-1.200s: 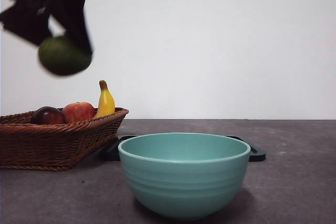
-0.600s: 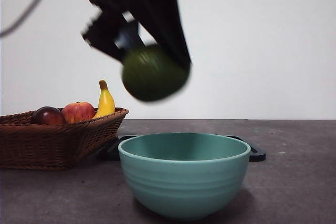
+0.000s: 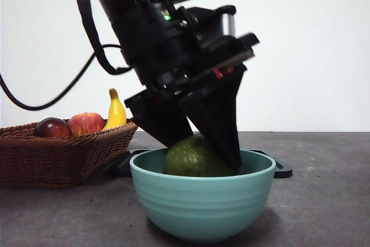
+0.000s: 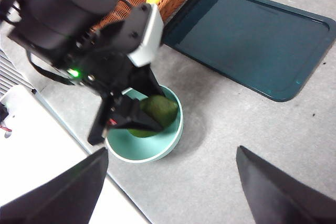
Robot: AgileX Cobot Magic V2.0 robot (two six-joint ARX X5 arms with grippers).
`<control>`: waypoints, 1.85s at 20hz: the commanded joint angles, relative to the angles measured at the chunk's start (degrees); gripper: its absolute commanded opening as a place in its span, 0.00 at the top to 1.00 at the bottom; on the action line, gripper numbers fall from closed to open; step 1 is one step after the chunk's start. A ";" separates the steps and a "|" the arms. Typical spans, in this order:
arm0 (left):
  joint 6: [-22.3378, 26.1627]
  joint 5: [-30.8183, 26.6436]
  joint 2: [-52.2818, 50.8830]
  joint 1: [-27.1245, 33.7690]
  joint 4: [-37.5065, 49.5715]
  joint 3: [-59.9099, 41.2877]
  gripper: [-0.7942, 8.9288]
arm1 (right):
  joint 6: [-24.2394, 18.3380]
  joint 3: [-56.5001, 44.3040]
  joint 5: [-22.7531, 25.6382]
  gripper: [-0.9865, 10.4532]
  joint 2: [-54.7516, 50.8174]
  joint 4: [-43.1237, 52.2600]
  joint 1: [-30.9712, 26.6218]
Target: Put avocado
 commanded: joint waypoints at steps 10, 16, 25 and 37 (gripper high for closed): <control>0.81 -0.31 1.95 -1.25 -0.24 1.07 0.61 | 0.17 1.11 -0.04 0.57 0.37 0.50 0.35; -0.85 -0.31 1.49 -1.25 -0.85 1.60 0.59 | 0.17 1.11 -0.04 0.57 0.37 0.50 0.35; -1.16 -0.48 -11.45 2.19 -5.01 6.88 0.59 | 0.22 1.11 -0.04 0.57 0.46 0.48 0.35; 0.22 -0.66 -34.27 19.02 -17.22 3.96 0.59 | 0.76 1.11 -0.07 0.57 8.17 1.18 1.92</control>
